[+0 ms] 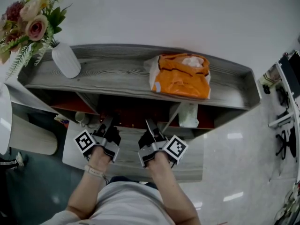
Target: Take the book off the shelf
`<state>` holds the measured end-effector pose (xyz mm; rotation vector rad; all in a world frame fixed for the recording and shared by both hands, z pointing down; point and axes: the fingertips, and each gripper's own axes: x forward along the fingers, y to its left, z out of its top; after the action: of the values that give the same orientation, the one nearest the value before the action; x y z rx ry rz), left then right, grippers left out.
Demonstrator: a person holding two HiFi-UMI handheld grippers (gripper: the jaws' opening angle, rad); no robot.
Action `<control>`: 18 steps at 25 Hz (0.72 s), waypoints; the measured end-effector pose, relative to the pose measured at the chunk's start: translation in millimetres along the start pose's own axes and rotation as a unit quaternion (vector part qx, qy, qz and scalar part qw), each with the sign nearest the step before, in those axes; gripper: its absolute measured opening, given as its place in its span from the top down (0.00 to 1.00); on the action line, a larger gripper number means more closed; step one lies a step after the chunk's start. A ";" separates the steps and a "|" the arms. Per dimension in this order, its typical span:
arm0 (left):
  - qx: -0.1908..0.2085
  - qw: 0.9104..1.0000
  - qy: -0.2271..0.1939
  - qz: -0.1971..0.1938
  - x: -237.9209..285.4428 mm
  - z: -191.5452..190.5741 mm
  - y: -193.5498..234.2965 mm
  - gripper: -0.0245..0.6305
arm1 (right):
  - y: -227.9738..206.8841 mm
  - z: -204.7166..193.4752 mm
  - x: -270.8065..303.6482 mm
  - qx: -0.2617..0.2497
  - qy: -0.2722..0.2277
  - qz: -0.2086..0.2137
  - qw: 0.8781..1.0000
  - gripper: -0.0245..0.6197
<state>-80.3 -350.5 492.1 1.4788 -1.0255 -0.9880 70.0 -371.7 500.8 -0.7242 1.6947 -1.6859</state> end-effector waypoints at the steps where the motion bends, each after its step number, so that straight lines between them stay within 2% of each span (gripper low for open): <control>1: 0.001 1.000 0.002 -0.001 -0.7 -0.6 -0.5 0.55 | 0.3 -0.6 -0.9 0.000 0.000 0.001 1.000 0.56; 4: 0.002 1.000 0.003 -0.004 -4.9 -1.5 -1.3 0.60 | 0.9 -3.9 -4.4 -0.001 -0.003 0.003 1.000 0.59; 18: -0.002 1.000 0.003 -0.003 -44.4 -17.9 2.3 0.61 | -7.1 -26.5 -39.6 -0.011 -0.002 -0.006 1.000 0.60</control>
<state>-76.6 -303.3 499.5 1.4801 -1.0153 -0.9895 75.1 -324.6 509.5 -0.7486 1.7126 -1.6749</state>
